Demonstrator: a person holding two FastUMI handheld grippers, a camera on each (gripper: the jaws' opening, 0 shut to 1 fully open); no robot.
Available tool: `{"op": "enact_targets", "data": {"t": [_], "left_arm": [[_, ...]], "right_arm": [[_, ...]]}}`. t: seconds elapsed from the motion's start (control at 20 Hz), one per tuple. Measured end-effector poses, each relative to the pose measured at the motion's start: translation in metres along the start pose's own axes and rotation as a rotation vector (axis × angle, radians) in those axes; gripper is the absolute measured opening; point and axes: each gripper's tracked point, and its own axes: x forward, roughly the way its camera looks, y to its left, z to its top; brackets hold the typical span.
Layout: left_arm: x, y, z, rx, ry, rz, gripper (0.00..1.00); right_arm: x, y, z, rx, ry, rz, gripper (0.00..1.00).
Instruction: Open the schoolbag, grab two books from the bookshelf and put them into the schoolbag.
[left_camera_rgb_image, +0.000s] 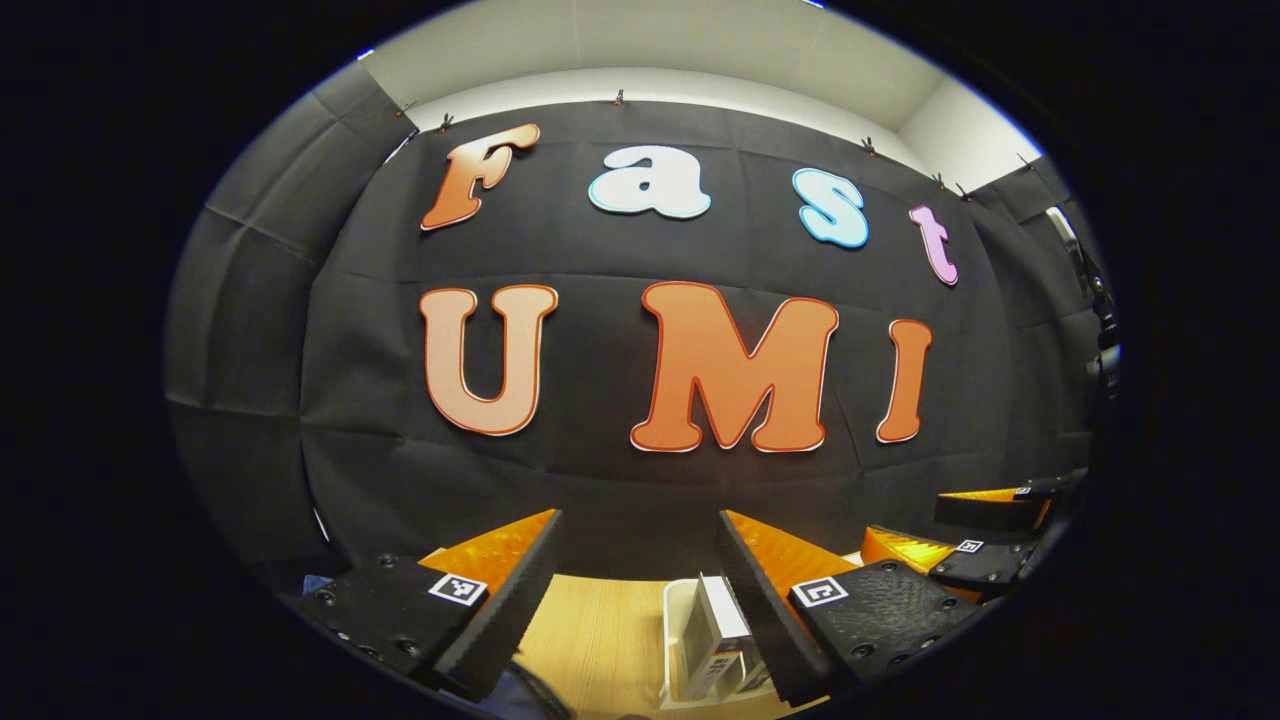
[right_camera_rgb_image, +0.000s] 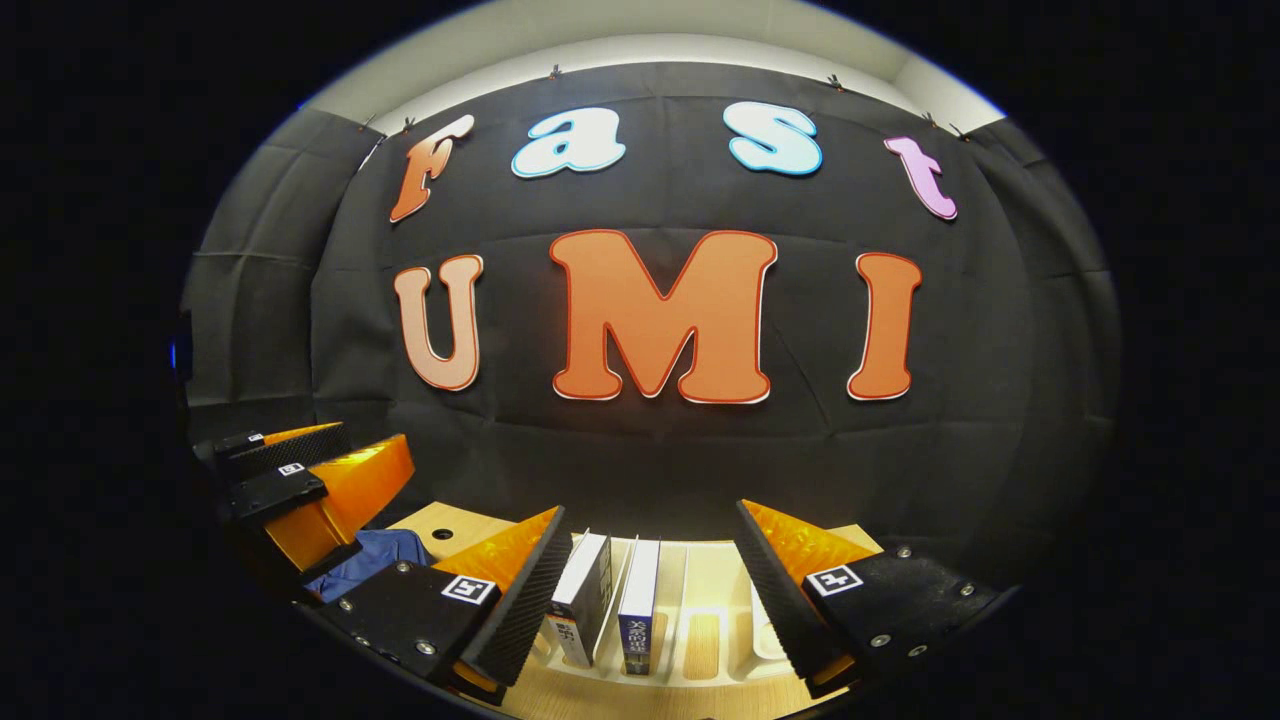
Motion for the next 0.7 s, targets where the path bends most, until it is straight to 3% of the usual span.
{"op": "enact_targets", "data": {"t": [0.7], "left_arm": [[-0.03,0.026,-0.01,0.034,0.011,0.061,0.94]], "right_arm": [[-0.013,-0.005,-0.019,0.023,0.055,-0.013,0.97]]}}
